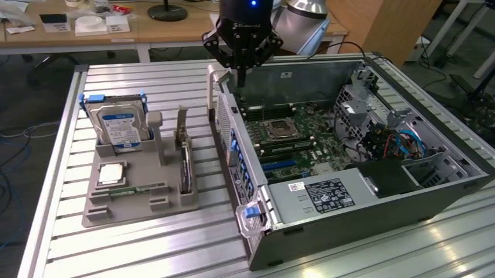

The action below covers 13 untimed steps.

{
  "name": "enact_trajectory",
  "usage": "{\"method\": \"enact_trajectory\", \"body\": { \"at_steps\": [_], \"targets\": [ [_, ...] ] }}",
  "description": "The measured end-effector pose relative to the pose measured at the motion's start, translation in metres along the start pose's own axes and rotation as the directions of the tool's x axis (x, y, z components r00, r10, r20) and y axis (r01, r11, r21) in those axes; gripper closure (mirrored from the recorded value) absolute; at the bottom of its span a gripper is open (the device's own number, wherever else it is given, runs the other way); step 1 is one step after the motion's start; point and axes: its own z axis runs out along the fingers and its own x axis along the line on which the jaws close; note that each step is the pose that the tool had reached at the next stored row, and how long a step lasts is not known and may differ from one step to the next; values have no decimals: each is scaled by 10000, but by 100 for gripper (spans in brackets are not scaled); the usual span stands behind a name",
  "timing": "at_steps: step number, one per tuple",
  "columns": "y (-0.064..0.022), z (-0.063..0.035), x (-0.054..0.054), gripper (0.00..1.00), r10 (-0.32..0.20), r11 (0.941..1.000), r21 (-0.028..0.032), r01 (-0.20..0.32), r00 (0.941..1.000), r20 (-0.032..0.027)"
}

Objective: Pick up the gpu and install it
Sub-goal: 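Reach for the gpu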

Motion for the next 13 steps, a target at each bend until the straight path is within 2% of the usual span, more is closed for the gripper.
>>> {"method": "enact_trajectory", "body": {
  "at_steps": [13],
  "targets": [
    [-9, -2, 112, 89, -1, 10000, 0, 1, 10000, 0]
  ]
}}
